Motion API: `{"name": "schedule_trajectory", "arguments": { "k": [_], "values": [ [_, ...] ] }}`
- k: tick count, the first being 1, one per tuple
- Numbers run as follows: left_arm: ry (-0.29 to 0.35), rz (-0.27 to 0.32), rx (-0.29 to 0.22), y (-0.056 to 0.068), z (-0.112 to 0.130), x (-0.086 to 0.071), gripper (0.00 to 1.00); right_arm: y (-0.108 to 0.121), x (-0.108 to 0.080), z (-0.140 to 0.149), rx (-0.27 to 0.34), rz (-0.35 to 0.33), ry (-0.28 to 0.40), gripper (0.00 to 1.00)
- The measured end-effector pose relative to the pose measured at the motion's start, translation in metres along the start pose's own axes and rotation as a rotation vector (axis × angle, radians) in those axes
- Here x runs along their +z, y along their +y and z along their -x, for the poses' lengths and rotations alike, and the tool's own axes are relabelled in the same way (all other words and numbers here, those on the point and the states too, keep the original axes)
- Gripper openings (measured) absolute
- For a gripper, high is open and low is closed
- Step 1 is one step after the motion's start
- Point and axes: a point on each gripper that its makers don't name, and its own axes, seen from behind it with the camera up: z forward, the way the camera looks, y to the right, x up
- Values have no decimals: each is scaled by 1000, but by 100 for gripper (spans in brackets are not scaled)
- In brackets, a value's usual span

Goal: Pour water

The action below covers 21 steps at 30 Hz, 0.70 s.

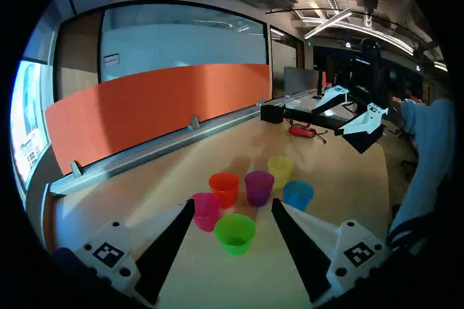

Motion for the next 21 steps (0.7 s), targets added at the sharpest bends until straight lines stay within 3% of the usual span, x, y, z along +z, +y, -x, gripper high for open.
{"name": "schedule_trajectory", "arguments": {
  "k": [21],
  "values": [
    [-128, 42, -19, 8, 74, 33, 99, -17, 29, 77, 27, -64, -129, 100]
  ]
}}
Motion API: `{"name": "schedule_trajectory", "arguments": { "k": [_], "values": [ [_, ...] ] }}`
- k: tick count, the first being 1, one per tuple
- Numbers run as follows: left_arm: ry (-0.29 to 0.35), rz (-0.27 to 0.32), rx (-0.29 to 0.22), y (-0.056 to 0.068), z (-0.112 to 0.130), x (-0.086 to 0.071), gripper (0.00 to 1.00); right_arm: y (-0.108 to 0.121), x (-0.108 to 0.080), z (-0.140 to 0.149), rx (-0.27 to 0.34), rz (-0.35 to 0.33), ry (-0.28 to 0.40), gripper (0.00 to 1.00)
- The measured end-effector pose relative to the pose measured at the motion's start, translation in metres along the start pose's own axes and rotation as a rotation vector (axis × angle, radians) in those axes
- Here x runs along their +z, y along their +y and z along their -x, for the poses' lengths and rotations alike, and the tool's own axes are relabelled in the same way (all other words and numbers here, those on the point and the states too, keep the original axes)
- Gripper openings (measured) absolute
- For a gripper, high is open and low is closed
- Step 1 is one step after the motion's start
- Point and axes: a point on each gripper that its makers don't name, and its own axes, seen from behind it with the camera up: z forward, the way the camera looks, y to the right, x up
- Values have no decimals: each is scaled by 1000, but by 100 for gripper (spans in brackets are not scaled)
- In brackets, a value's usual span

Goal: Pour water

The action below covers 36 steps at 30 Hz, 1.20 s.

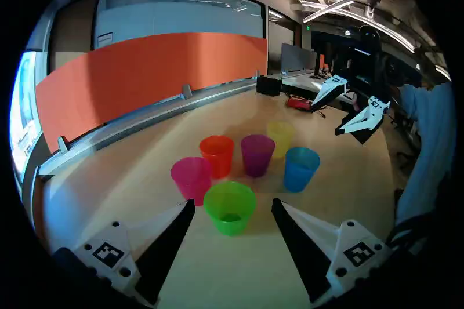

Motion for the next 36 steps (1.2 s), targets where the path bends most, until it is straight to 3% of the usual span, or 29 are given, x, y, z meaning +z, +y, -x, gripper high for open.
{"name": "schedule_trajectory", "arguments": {
  "k": [17, 36],
  "values": [
    [-103, 2, 4, -5, 48, 27, 99, -12, 31, 49, 25, -34, -84, 100],
    [-133, 26, 21, -10, 48, 57, 99, -14, 61, 73, 53, -50, -128, 100]
  ]
}}
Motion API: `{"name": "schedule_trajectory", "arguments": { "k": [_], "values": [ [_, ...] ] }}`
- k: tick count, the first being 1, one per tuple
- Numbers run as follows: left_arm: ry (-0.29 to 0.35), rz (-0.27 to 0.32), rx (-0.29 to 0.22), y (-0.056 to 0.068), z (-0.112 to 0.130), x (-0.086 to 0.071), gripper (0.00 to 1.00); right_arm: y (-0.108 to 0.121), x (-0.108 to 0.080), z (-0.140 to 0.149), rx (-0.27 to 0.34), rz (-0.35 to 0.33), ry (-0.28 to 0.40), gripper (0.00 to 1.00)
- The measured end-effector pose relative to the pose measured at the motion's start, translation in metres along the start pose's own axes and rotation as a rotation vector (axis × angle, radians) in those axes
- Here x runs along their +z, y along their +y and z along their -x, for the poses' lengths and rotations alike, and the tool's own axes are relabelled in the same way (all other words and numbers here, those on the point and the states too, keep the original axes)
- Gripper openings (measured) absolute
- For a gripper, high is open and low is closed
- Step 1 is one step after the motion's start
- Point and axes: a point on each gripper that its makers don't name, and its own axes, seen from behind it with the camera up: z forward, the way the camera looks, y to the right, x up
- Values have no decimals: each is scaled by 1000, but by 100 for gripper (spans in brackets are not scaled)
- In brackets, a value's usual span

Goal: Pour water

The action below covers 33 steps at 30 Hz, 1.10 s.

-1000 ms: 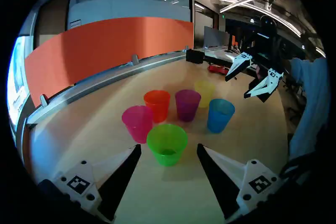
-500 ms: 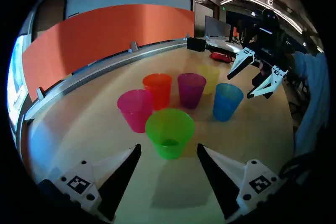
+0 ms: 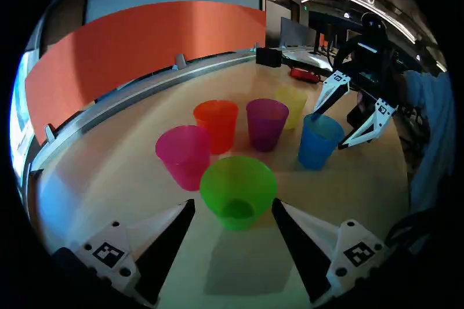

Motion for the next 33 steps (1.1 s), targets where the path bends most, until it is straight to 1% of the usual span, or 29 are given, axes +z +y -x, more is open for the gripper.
{"name": "schedule_trajectory", "arguments": {
  "k": [8, 17, 19, 23, 33],
  "values": [
    [-4, 27, 4, 4, -5, 11, 99, -1, 8, 0, 4, -12, -2, 100],
    [-2, 31, 5, 5, -9, 17, 99, 0, 10, 0, 6, -20, -2, 100],
    [-1, 29, 7, 4, -10, 18, 98, 0, 10, 0, 5, -20, -2, 100],
    [-2, 33, 12, 6, -10, 20, 88, 0, 9, -1, 3, -20, -1, 100],
    [4, 34, 28, 9, -10, 22, 87, -2, 12, -5, 9, -21, 12, 100]
  ]
}}
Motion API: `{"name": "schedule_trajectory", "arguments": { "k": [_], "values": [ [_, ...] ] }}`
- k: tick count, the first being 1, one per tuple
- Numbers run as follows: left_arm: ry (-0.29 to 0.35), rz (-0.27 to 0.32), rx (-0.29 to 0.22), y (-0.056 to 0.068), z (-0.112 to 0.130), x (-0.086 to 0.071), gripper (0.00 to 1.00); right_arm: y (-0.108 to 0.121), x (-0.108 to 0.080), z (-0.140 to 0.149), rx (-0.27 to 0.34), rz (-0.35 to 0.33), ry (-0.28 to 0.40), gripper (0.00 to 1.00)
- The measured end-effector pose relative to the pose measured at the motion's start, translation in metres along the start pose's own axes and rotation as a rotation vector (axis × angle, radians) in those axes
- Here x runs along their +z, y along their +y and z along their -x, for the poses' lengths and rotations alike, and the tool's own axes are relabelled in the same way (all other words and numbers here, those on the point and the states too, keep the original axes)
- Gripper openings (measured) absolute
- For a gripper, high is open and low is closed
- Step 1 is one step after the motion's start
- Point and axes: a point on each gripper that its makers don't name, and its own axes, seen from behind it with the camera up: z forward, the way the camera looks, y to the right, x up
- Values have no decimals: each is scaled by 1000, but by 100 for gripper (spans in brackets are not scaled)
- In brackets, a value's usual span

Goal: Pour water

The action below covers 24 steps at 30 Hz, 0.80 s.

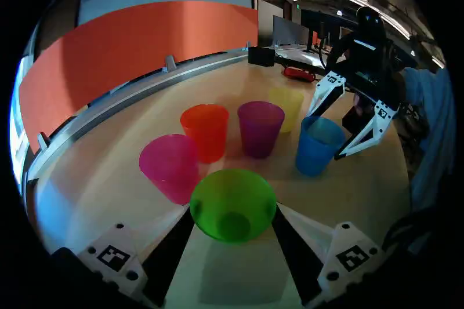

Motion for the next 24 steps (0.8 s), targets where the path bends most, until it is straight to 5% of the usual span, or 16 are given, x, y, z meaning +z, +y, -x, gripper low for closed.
{"name": "schedule_trajectory", "arguments": {
  "k": [9, 13, 24],
  "values": [
    [12, -6, -12, -2, -1, -3, 87, -4, 7, -2, 9, -1, 10, 100],
    [21, -9, -16, -2, -2, -7, 87, -5, 9, -3, 15, 0, 10, 91],
    [79, -29, -22, -1, -16, -30, 87, -12, 0, -8, 15, 6, 21, 90]
  ]
}}
